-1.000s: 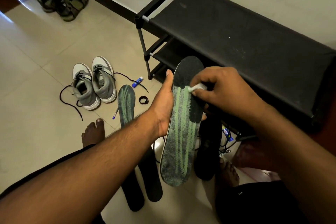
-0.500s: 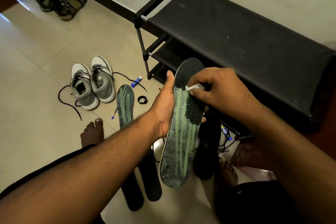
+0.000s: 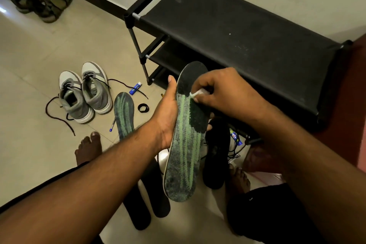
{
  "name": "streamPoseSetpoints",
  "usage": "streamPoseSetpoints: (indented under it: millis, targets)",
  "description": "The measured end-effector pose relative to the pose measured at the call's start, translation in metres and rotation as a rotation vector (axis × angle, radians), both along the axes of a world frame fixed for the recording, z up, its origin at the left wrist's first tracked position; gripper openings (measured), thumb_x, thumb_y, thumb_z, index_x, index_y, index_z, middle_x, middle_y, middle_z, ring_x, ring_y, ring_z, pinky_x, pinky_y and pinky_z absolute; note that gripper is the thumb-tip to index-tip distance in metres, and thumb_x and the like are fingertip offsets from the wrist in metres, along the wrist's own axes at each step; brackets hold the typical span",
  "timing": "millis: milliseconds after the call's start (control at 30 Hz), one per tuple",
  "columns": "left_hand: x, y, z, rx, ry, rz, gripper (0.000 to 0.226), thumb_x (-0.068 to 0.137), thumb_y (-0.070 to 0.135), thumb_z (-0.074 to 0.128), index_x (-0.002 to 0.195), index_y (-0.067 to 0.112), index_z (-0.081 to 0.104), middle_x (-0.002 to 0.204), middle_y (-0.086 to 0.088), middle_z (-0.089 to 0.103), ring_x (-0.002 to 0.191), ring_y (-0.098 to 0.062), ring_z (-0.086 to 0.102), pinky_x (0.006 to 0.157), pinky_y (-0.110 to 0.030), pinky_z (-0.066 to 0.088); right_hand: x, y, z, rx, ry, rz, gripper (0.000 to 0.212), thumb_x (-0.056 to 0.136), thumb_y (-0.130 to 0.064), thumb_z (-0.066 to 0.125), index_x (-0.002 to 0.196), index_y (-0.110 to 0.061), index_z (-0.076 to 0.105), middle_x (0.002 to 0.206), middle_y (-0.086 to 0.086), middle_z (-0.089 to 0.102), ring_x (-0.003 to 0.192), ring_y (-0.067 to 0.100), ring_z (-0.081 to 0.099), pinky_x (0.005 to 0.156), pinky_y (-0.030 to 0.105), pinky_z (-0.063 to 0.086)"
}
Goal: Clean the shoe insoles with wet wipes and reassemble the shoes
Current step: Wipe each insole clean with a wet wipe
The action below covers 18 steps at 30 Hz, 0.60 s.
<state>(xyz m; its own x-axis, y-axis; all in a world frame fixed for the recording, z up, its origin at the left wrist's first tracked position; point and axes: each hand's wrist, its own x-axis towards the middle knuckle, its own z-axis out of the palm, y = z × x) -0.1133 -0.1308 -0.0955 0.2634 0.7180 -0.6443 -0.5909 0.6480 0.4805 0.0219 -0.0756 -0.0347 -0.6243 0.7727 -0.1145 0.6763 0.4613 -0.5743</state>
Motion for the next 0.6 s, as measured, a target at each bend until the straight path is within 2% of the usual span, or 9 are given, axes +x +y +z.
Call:
streamPoseSetpoints:
  millis: [67,133,233,333,433,533,600]
  targets:
    - [-0.002,0.001,0.002,0.006,0.015,0.006,0.084,0.090,0.079,0.022,0.117,0.017,0.071,0.105,-0.017,0.073,0.085,-0.031,0.071,0.076,-0.042,0.057,-0.003,-0.006,0.005,-0.128,-0.043,0.148,0.014,0.080,-0.021,0.077,0.094,-0.024,0.074,0.088,-0.015,0.071,0.082,-0.004,0.064,0.073,0.013,0.051]
    - [-0.002,0.001,0.003,0.011,0.034,0.012,0.077,0.091,0.076,0.028,0.114,0.018,0.073,0.101,-0.014,0.074,0.082,-0.030,0.070,0.075,-0.039,0.056,-0.003,-0.008,0.007,-0.214,-0.049,0.179,0.013,0.080,-0.022,0.078,0.092,-0.024,0.075,0.085,-0.016,0.071,0.080,-0.008,0.064,0.069,0.009,0.051]
    - [0.003,0.002,0.004,0.015,0.006,-0.015,0.075,0.090,0.077,0.034,0.106,0.015,0.075,0.097,-0.017,0.068,0.083,-0.030,0.062,0.078,-0.041,0.048,0.002,-0.001,-0.001,-0.096,-0.019,-0.009,0.011,0.081,-0.025,0.076,0.092,-0.026,0.074,0.087,-0.015,0.069,0.083,-0.003,0.063,0.072,0.015,0.050]
    - [0.005,0.002,0.000,0.008,-0.017,-0.016,0.079,0.089,0.078,0.033,0.103,0.013,0.075,0.097,-0.019,0.065,0.084,-0.031,0.061,0.079,-0.043,0.048,0.005,0.005,-0.006,0.010,0.017,-0.150,0.009,0.083,-0.022,0.073,0.091,-0.026,0.073,0.087,-0.015,0.066,0.084,-0.001,0.061,0.075,0.019,0.047]
    - [0.003,0.003,0.001,0.014,-0.020,-0.013,0.080,0.089,0.078,0.032,0.107,0.013,0.075,0.099,-0.019,0.066,0.083,-0.031,0.062,0.078,-0.043,0.049,0.003,0.002,-0.001,-0.028,-0.011,-0.035,0.014,0.080,-0.021,0.077,0.093,-0.026,0.074,0.088,-0.016,0.067,0.086,-0.001,0.063,0.077,0.019,0.050]
    - [-0.003,0.003,0.002,0.024,-0.004,0.004,0.078,0.091,0.076,0.030,0.101,0.017,0.079,0.099,-0.015,0.071,0.082,-0.030,0.064,0.077,-0.041,0.050,-0.002,-0.008,0.006,-0.243,-0.088,0.158,0.014,0.077,-0.020,0.079,0.089,-0.024,0.074,0.082,-0.016,0.071,0.077,-0.005,0.066,0.071,0.014,0.053]
    - [-0.005,0.002,0.003,0.030,0.005,-0.005,0.075,0.092,0.074,0.030,0.096,0.017,0.079,0.096,-0.014,0.071,0.080,-0.030,0.064,0.075,-0.040,0.050,-0.003,-0.009,0.005,-0.295,-0.079,0.150,0.012,0.078,-0.019,0.079,0.088,-0.024,0.074,0.079,-0.015,0.071,0.073,-0.004,0.066,0.068,0.015,0.053]
